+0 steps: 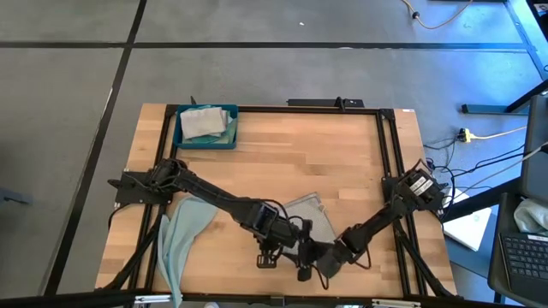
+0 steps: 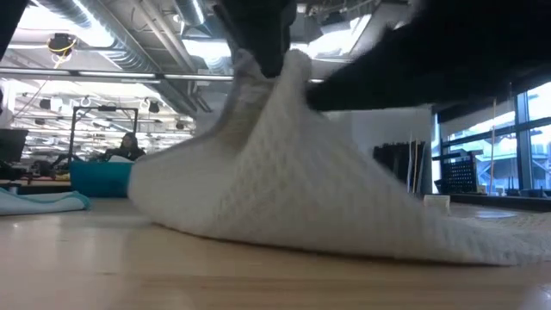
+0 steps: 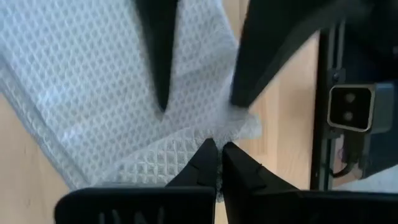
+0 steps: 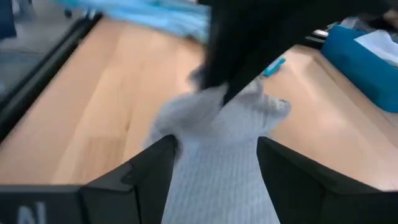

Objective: Fold microfiber towels
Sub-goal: Fold the gray towel

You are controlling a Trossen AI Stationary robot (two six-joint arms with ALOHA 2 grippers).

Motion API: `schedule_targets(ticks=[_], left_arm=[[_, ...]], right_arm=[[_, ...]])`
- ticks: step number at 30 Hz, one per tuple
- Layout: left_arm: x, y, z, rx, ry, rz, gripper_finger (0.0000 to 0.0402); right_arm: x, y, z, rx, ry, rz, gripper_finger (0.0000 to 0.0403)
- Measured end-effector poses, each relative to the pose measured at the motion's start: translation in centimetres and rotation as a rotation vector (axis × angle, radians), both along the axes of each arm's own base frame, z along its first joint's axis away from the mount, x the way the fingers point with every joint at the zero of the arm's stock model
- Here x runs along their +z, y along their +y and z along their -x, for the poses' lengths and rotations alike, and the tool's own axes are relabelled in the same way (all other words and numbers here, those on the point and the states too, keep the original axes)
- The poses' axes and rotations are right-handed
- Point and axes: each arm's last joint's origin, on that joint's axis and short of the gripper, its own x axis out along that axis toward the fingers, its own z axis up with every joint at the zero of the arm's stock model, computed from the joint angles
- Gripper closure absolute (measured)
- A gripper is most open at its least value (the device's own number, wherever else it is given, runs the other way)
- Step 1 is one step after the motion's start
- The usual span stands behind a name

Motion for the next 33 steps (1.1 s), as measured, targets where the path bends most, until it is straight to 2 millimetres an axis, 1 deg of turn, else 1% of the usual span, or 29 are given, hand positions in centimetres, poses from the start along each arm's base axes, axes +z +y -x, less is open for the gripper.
schedule_targets(ticks=[2,5,10,13,17,19,25,30,33], left_arm=[[-0.1,0.1,0.1,0.002,0.018,-0.006,0.0401],[-0.2,0.1,0.3,0.02,0.035,-0.007,0.0401],[-0.2,0.1,0.2,0.025,0.034,-0.01,0.0401],[-0.2,0.2,0.2,0.033,0.033,-0.009,0.0401],[-0.2,0.2,0.1,0.035,0.027,-0.007,0.0401],[-0.2,0.2,0.1,0.036,0.026,-0.007,0.0401],[-0.1,0.3,0.0,0.038,0.016,-0.003,0.0401],[-0.1,0.2,-0.2,0.035,0.001,0.003,0.0401],[-0.1,0.2,-0.2,0.033,0.001,0.003,0.0401]], right_arm=[[-0.1,0.6,0.6,0.005,0.008,0.017,0.0171],[0.1,1.5,1.2,-0.001,-0.021,-0.014,0.0171],[0.6,1.8,1.3,-0.053,-0.09,-0.11,0.0171],[0.8,1.3,0.7,-0.068,-0.11,-0.192,0.0171],[0.7,0.1,-0.5,-0.047,-0.087,-0.296,0.0171],[0.6,-0.3,-0.9,-0.057,-0.085,-0.315,0.0171],[0.4,-1.0,-1.4,-0.097,-0.091,-0.306,0.0171],[0.2,-1.6,-1.6,-0.108,-0.067,-0.263,0.0172],[-0.1,-1.7,-1.6,-0.107,-0.037,-0.244,0.0189]])
